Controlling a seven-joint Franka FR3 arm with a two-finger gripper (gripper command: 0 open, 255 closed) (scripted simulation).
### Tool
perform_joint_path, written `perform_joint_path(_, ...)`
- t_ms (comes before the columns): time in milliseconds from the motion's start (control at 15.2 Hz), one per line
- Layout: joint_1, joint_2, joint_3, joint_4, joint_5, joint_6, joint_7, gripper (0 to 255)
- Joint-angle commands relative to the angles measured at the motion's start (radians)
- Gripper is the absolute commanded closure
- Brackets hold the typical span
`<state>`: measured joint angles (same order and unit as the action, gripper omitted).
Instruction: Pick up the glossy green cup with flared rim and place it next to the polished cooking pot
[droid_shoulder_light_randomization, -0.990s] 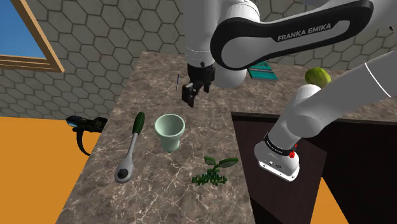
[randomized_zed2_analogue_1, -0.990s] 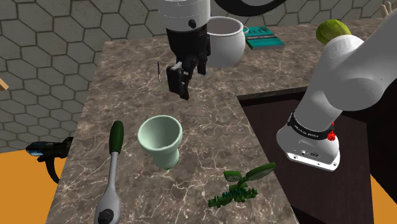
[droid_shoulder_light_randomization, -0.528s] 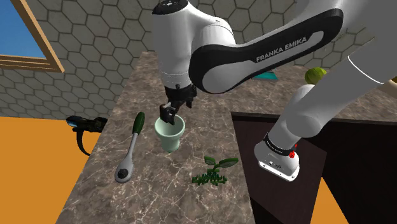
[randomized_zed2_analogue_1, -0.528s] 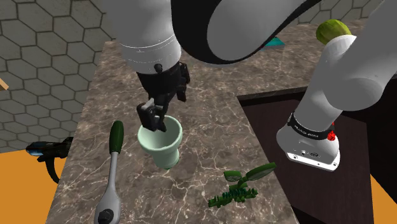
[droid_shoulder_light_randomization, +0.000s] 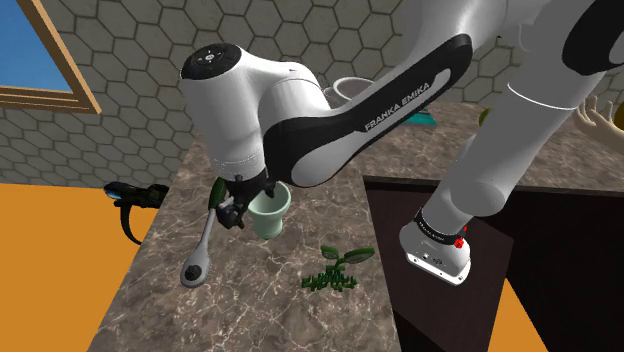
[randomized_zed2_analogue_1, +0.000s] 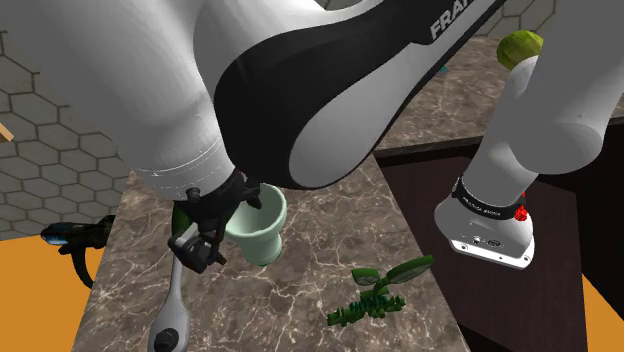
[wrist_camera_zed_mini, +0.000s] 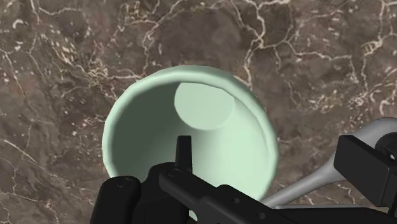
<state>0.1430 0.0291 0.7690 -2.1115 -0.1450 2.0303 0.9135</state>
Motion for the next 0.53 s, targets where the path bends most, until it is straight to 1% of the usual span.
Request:
perform_joint_path(0,0.004,0.025,0.002,-0.009,-0.022,0.026,0.021,0)
perform_joint_path(264,0.005,0.052,-0.002,-0.041,-0.048,0.075,0.040,0)
perform_joint_path(462,0.005,0.056,-0.003,-0.045,-0.053,0.082,0.043,0)
